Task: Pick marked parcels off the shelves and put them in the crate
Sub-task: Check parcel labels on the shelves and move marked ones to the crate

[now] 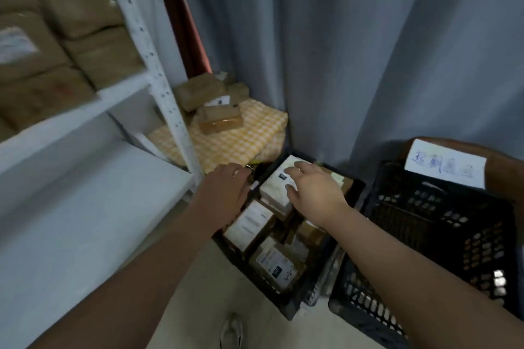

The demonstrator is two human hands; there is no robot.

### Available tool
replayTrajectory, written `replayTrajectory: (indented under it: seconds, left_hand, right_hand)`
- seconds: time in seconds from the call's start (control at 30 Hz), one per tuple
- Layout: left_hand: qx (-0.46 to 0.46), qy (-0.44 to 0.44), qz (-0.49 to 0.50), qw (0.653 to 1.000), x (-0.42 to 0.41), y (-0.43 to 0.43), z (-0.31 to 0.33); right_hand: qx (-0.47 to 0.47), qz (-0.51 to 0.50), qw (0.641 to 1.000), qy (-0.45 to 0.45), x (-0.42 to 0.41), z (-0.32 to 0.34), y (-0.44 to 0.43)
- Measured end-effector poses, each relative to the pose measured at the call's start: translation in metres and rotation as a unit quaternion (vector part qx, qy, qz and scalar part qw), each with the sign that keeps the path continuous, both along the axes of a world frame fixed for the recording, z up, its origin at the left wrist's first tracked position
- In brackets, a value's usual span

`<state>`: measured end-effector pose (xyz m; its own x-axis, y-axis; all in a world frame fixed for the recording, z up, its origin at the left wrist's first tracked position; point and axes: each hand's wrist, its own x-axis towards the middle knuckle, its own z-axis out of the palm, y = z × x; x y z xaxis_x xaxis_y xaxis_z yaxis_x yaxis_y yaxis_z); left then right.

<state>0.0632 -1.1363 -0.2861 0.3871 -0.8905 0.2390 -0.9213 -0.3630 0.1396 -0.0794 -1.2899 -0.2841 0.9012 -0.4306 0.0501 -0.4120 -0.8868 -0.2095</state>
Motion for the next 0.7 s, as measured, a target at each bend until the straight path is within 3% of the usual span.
replayTrajectory:
  seconds: [0.13,0.3,0.5,0.7]
  left_hand:
    - [-0.03,-0.083,0.061,0.994,-0.013,0.065,0.058]
    - [-0.076,-0.126,0.173,0.974,-0.024,0.151,0.11]
    - [-0.12,-0.152,0.312,0.93,-0.03,0.263,0.144]
    - [-0.099,-0.175,0.402,0.893,-0.03,0.376,0.154]
  right_hand:
    - [-0.014,0.111,0.986,-0.128,0.014,0.046,0.047]
    - [-0.017,0.211,0.952,-0.221,0.039,0.097,0.113]
    - [0.011,0.283,0.915,-0.287,0.075,0.135,0.201]
    - [0.068,0.348,0.883,-0.308,0.111,0.151,0.305]
